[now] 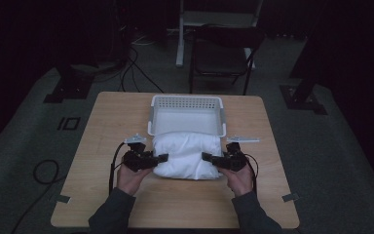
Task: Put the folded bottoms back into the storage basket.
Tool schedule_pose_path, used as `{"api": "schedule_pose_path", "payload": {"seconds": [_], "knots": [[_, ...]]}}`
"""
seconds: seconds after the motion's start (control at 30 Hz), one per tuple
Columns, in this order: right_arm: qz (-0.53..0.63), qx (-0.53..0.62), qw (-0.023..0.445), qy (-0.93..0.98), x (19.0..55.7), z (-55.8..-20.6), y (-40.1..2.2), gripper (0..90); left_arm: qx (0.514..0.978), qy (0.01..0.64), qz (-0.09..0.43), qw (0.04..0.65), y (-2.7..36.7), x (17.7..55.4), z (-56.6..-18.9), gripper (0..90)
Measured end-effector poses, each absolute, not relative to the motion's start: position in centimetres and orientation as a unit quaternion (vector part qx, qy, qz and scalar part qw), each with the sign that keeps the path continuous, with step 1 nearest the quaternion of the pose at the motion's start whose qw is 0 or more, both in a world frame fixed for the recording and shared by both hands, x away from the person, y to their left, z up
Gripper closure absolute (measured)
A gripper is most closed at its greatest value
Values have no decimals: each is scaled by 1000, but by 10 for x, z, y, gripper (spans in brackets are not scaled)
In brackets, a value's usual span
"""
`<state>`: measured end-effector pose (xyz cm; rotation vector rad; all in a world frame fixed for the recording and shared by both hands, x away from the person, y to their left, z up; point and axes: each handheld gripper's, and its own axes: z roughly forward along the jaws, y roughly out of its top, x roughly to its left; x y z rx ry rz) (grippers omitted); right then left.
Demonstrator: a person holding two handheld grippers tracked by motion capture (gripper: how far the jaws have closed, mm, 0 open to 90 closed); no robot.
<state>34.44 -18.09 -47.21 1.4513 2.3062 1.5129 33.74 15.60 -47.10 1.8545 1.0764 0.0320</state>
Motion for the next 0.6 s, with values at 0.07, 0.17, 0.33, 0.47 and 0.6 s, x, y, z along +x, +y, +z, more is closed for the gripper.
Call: {"api": "schedule_pose_path", "payload": {"seconds": [0.07,0.17,0.33,0.47,0.6], "knots": [[486,465,14,740,345,-471,-181,556,759,440,14,479,156,338,-470,578],[487,464,15,740,345,-468,-181,556,759,440,14,480,156,338,-467,579],[489,463,17,739,347,-465,-180,556,757,440,17,482,157,339,-464,579],[488,463,17,740,347,-463,-180,556,756,442,16,483,157,340,-463,579],[488,462,19,740,348,-460,-179,556,755,441,17,484,158,340,-460,579]]}}
